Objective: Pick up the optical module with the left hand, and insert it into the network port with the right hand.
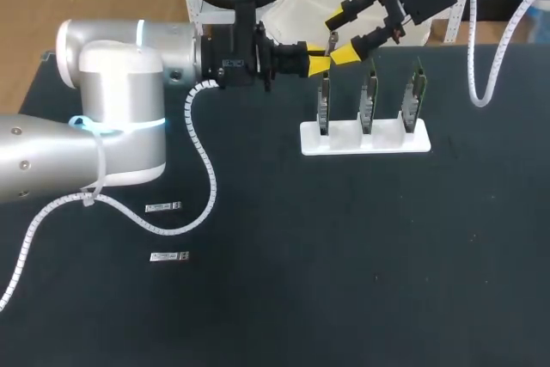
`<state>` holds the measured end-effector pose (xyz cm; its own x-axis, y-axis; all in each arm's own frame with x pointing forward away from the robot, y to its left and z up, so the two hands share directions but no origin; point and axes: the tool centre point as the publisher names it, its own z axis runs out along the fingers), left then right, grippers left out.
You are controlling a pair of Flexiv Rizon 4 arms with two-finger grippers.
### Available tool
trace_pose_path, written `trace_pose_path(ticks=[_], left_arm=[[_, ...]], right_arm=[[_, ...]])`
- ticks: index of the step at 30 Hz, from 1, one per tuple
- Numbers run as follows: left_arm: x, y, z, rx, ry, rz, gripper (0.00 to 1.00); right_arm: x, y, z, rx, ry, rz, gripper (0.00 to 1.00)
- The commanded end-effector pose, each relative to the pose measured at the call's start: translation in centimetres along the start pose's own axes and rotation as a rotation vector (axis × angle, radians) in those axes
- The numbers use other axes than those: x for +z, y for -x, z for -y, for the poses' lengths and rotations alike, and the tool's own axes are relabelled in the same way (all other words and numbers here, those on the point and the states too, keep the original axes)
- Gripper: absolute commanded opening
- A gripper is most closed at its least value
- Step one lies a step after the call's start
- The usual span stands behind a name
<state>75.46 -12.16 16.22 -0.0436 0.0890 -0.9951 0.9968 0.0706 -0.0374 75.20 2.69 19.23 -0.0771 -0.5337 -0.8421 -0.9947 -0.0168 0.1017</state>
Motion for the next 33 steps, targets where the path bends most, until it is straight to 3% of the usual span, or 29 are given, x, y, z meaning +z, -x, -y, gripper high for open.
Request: trace_pose_path(ticks=[1,2,24,25,26,33], left_arm=[[0.01,-0.02,0.22,0.002,0.008,0.002,0.00],[0.01,-0.02,0.22,0.002,0.008,0.002,0.00],[0.01,-0.02,0.22,0.002,0.008,0.002,0.02],[0.01,-0.02,0.22,0.002,0.008,0.002,0.34],[0.01,-0.02,0.22,0.002,0.008,0.002,0.97],[0.01,-0.02,0.22,0.002,0.008,0.002,1.00]], right_arm=[[0.12,-0.11,-0.07,0.003,-0.002,0.004,0.20],[0.14,-0.11,-0.14,0.003,-0.002,0.005,0.00],[0.41,-0.20,-0.68,0.000,0.007,-0.004,0.00],[0.42,-0.23,-0.72,0.000,0.008,-0.004,0.00],[0.43,-0.26,-0.75,0.000,0.008,-0.004,0.00],[0.42,-0.47,-0.94,0.004,0.008,-0.005,0.00]])
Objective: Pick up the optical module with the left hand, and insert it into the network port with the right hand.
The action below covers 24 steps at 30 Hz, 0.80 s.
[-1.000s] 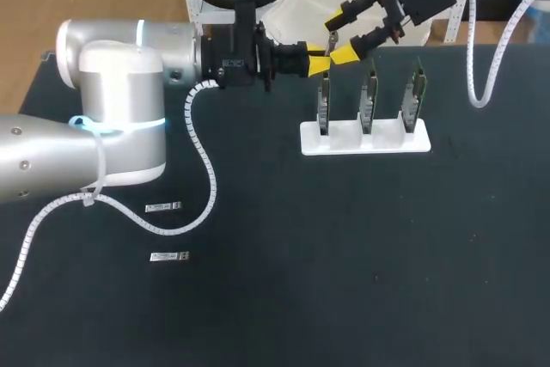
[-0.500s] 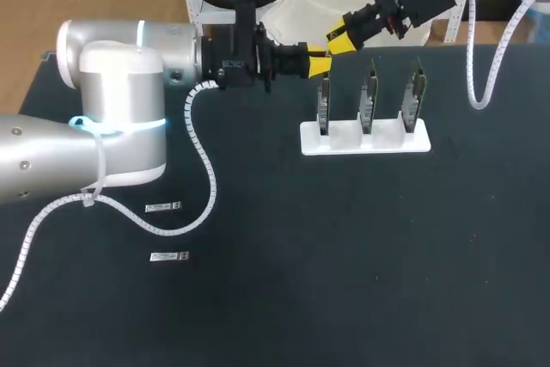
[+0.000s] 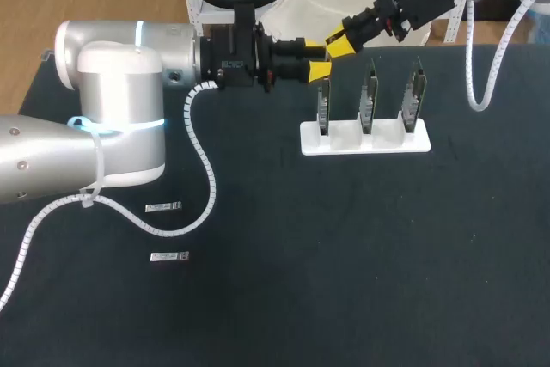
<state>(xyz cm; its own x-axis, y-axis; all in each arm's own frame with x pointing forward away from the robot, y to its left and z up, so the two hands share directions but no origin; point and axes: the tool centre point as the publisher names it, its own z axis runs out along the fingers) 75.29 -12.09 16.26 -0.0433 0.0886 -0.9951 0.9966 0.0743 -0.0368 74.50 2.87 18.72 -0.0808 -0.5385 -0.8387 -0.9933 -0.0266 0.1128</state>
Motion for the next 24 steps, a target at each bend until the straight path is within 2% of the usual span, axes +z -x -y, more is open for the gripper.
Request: trace_pose_path(ticks=[1,5,8,12,14,24], left_arm=[[0.1,-0.1,0.1,0.003,0.001,0.003,1.00],[-0.3,0.0,0.3,0.021,0.001,-0.019,1.00],[-0.8,-0.1,0.4,0.047,0.005,-0.066,1.00],[-1.7,-0.7,0.7,0.095,0.002,-0.183,1.00],[-2.2,-0.9,0.7,0.100,0.005,-0.213,1.00],[-3.2,-2.4,0.2,0.032,0.000,-0.293,1.00]], right_arm=[[-0.1,-0.1,-0.3,0.000,-0.007,0.000,0.00],[-0.1,-0.2,-0.4,0.000,-0.009,0.000,0.00],[-0.1,-0.2,-0.4,0.000,-0.009,0.000,0.00],[-0.2,-0.2,-0.5,0.000,-0.009,-0.001,0.00],[-0.2,-0.3,-0.5,0.000,-0.008,-0.002,0.00],[-0.1,-0.4,-0.5,0.000,-0.007,-0.004,0.00]])
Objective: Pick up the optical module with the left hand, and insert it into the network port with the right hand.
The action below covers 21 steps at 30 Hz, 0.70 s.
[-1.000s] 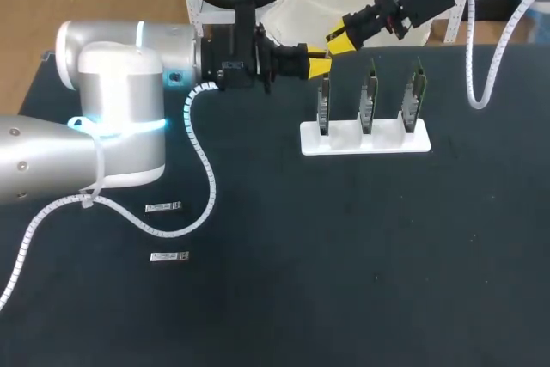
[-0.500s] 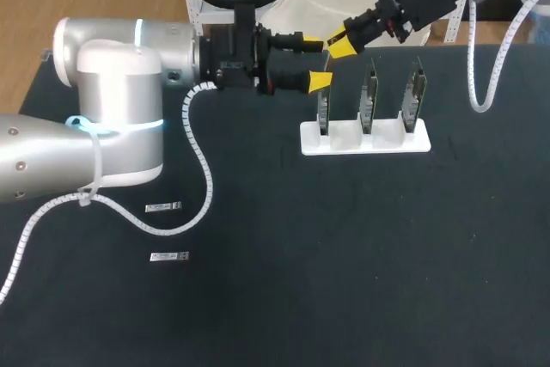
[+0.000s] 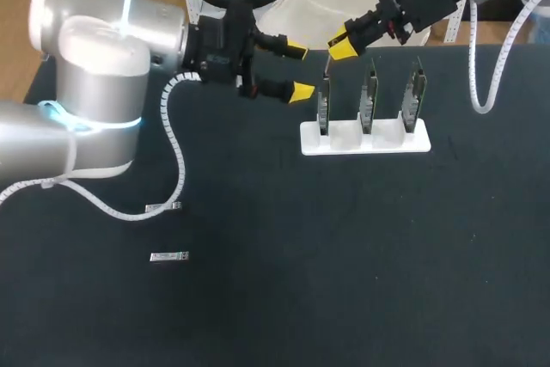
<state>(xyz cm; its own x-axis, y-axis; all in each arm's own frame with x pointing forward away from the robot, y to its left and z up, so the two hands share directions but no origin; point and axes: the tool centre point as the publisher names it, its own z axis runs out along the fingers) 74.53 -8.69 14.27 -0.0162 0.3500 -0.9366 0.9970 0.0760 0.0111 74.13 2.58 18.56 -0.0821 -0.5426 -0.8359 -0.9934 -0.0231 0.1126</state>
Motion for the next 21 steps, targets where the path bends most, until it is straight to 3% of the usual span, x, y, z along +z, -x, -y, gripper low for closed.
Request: trace_pose_path(ticks=[1,21], left_arm=[[0.2,-0.1,-0.2,-0.017,-0.012,-0.036,1.00],[1.6,-1.2,-0.3,-0.036,-0.056,-0.110,1.00]], right_arm=[[0.0,0.0,-0.1,-0.002,-0.005,0.001,0.00],[-0.4,0.0,0.1,-0.015,-0.016,0.003,0.00]])
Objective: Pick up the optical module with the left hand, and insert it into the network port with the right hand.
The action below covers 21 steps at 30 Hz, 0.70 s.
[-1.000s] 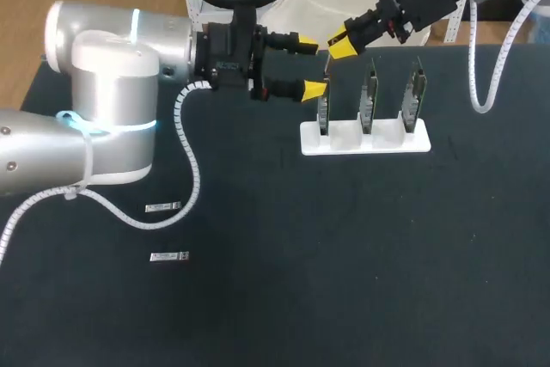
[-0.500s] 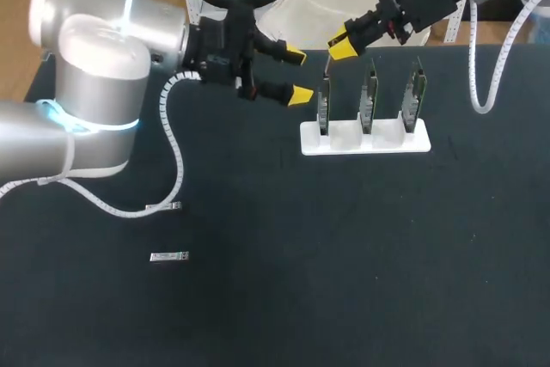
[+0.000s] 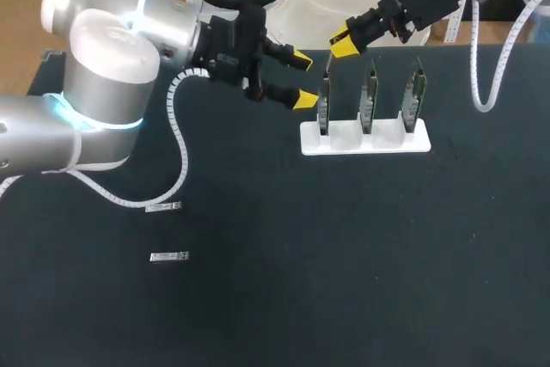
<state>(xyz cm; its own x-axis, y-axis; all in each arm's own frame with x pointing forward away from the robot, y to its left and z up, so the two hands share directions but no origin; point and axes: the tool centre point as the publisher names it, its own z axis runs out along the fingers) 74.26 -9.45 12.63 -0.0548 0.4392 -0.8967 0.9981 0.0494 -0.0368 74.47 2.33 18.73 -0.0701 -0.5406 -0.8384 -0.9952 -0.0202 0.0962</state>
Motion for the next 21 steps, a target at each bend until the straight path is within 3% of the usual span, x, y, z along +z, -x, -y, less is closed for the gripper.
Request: trace_pose_path(ticks=[1,21], left_arm=[[0.28,0.16,-0.70,-0.001,-0.014,-0.013,1.00],[0.55,-0.04,-0.83,0.003,-0.031,-0.059,1.00]], right_arm=[[-0.04,-0.04,-0.22,-0.003,-0.005,0.001,0.00],[-0.31,0.14,-0.41,-0.021,-0.007,-0.010,0.00]])
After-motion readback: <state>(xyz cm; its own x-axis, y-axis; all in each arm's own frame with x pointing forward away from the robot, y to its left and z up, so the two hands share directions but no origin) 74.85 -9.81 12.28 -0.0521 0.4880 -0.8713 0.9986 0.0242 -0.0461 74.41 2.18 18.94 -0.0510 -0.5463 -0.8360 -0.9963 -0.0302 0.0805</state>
